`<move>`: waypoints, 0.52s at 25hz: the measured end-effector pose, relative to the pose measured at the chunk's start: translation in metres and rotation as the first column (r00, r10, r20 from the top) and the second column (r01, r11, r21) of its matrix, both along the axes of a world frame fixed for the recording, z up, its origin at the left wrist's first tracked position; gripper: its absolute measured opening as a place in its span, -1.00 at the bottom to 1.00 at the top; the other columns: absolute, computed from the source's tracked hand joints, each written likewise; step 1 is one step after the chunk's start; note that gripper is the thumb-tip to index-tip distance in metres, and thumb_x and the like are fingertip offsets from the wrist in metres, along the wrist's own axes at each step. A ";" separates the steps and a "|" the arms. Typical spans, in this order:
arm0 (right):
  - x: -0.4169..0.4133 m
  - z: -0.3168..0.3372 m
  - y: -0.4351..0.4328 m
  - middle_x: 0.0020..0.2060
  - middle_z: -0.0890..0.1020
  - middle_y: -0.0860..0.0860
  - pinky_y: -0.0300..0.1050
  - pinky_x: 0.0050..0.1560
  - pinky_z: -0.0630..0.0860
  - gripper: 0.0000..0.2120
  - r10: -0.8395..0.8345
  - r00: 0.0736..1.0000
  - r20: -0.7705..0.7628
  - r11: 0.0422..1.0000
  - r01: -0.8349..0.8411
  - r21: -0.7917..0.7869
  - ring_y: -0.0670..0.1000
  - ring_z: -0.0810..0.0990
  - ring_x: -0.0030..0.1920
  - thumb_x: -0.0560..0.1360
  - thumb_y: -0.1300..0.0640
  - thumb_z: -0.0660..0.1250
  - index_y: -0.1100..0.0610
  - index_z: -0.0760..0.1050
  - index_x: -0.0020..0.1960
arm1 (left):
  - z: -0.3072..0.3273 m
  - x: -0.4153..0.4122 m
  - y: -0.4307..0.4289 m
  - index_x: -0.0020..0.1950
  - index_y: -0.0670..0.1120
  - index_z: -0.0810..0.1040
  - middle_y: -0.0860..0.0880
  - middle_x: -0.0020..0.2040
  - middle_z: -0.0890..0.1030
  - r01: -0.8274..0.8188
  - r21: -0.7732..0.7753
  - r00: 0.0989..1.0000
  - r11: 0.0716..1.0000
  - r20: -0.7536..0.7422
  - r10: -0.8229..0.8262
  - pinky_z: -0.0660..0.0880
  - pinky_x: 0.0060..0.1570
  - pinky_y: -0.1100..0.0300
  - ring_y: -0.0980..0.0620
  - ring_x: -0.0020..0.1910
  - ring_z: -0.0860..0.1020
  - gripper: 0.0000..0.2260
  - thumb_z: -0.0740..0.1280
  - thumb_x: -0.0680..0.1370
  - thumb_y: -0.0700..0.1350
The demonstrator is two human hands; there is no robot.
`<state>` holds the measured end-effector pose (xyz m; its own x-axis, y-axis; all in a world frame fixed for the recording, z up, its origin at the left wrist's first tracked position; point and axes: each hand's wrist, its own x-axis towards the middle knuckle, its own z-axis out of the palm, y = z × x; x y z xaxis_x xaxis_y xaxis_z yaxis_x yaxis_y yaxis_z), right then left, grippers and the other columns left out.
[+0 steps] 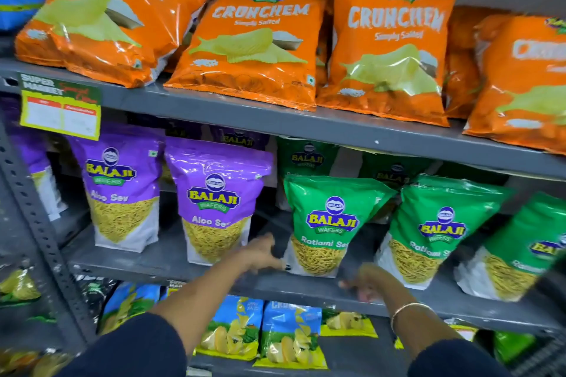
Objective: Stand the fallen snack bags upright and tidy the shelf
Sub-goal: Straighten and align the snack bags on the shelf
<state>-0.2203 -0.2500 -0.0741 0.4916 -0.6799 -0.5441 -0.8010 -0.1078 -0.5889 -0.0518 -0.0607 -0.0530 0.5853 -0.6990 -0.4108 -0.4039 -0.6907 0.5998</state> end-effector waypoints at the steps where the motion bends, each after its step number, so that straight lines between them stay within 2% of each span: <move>1: 0.000 0.005 -0.008 0.09 0.54 0.21 0.00 0.16 0.50 -0.46 -0.005 0.992 0.130 1.000 0.008 -0.018 0.18 0.57 0.08 0.37 0.22 0.46 0.25 0.34 0.28 | 0.002 -0.011 -0.015 0.45 -0.19 0.19 -0.15 0.44 0.32 0.005 -0.111 1.000 0.994 -0.002 -0.006 0.37 0.32 0.05 -0.12 0.40 0.35 -0.29 0.43 0.41 -0.02; 2: 0.002 0.011 -0.007 0.25 0.45 0.23 -0.05 0.15 0.49 -0.27 0.026 0.966 0.256 1.000 -0.023 -0.015 0.23 0.49 0.25 0.34 0.27 0.49 0.26 0.19 0.40 | 0.001 -0.019 -0.026 0.48 -0.18 0.12 -0.09 0.48 0.26 0.009 -0.209 1.000 0.978 0.000 -0.009 0.31 0.33 0.18 -0.06 0.45 0.27 -0.24 0.44 0.41 -0.05; 3: 0.005 0.016 -0.001 0.32 0.40 0.25 -0.17 0.03 0.54 -0.21 0.059 0.939 0.339 0.998 -0.061 -0.004 0.25 0.44 0.30 0.34 0.34 0.48 0.29 0.09 0.42 | 0.002 -0.025 -0.032 0.47 -0.17 0.12 -0.03 0.44 0.29 -0.007 -0.296 1.000 0.955 -0.016 0.002 0.30 0.21 0.31 0.00 0.41 0.29 -0.25 0.45 0.40 -0.11; 4: 0.009 0.019 0.006 0.34 0.38 0.28 -0.28 -0.11 0.56 -0.22 0.080 0.916 0.392 0.996 -0.089 0.005 0.25 0.45 0.30 0.34 0.40 0.46 0.33 0.08 0.41 | -0.001 -0.027 -0.035 0.46 -0.16 0.15 0.00 0.38 0.34 -0.039 -0.349 0.998 0.936 -0.062 0.019 0.28 0.09 0.38 0.06 0.34 0.33 -0.27 0.46 0.39 -0.17; 5: 0.012 0.021 0.013 0.33 0.39 0.29 -0.31 -0.20 0.55 -0.25 0.104 0.899 0.425 0.993 -0.116 0.002 0.23 0.47 0.27 0.33 0.42 0.45 0.34 0.10 0.38 | -0.004 -0.026 -0.036 0.44 -0.15 0.18 -0.02 0.36 0.39 -0.072 -0.393 0.995 0.917 -0.096 0.037 0.28 0.05 0.39 0.09 0.27 0.36 -0.27 0.47 0.37 -0.21; 6: 0.013 0.021 0.018 0.32 0.40 0.28 -0.32 -0.16 0.53 -0.26 0.112 0.895 0.432 0.993 -0.121 -0.007 0.19 0.46 0.27 0.33 0.41 0.46 0.34 0.13 0.37 | -0.007 -0.023 -0.034 0.43 -0.14 0.19 -0.07 0.37 0.41 -0.117 -0.416 0.990 0.902 -0.119 0.074 0.31 0.09 0.34 0.08 0.25 0.39 -0.25 0.49 0.35 -0.23; 8: 0.012 0.024 0.026 0.33 0.42 0.20 -0.20 0.11 0.48 -0.23 0.134 0.875 0.465 0.989 -0.147 -0.010 0.14 0.42 0.33 0.31 0.34 0.50 0.28 0.15 0.38 | -0.012 -0.018 -0.030 0.43 -0.13 0.20 -0.13 0.37 0.45 -0.155 -0.424 0.987 0.892 -0.108 0.120 0.35 0.18 0.24 -0.02 0.30 0.43 -0.22 0.52 0.31 -0.21; 9: 0.013 0.033 0.028 0.33 0.43 0.16 -0.14 0.20 0.42 -0.22 0.099 0.837 0.539 0.990 -0.135 0.028 0.10 0.43 0.31 0.30 0.31 0.52 0.22 0.15 0.38 | -0.011 -0.017 -0.027 0.42 -0.13 0.21 -0.14 0.36 0.46 -0.150 -0.426 0.988 0.892 -0.095 0.121 0.34 0.17 0.24 -0.06 0.31 0.43 -0.23 0.52 0.30 -0.22; 11: 0.016 0.066 0.032 0.30 0.48 0.11 -0.09 0.25 0.40 -0.26 -0.073 0.641 0.764 0.993 -0.027 0.118 0.04 0.48 0.22 0.31 0.31 0.51 0.14 0.21 0.36 | -0.008 -0.015 -0.026 0.42 -0.16 0.24 -0.16 0.35 0.47 -0.147 -0.435 0.987 0.888 -0.118 0.106 0.33 0.14 0.26 -0.07 0.33 0.42 -0.26 0.51 0.32 -0.26; 12: 0.018 0.088 0.033 0.27 0.51 0.09 -0.07 0.28 0.40 -0.31 -0.102 0.529 0.842 0.995 0.066 0.079 0.04 0.49 0.21 0.32 0.28 0.50 0.13 0.26 0.35 | -0.007 -0.014 -0.027 0.42 -0.17 0.22 -0.16 0.35 0.46 -0.141 -0.430 0.987 0.892 -0.134 0.091 0.34 0.17 0.23 -0.08 0.34 0.42 -0.25 0.50 0.32 -0.27; 13: 0.020 0.112 0.033 0.24 0.53 0.10 -0.02 0.31 0.41 -0.35 -0.033 0.490 0.871 0.980 0.186 -0.068 0.06 0.50 0.22 0.31 0.23 0.51 0.14 0.32 0.33 | -0.006 -0.013 -0.027 0.44 -0.17 0.20 -0.16 0.36 0.45 -0.133 -0.423 0.986 0.896 -0.146 0.077 0.34 0.23 0.20 -0.08 0.34 0.41 -0.24 0.50 0.32 -0.27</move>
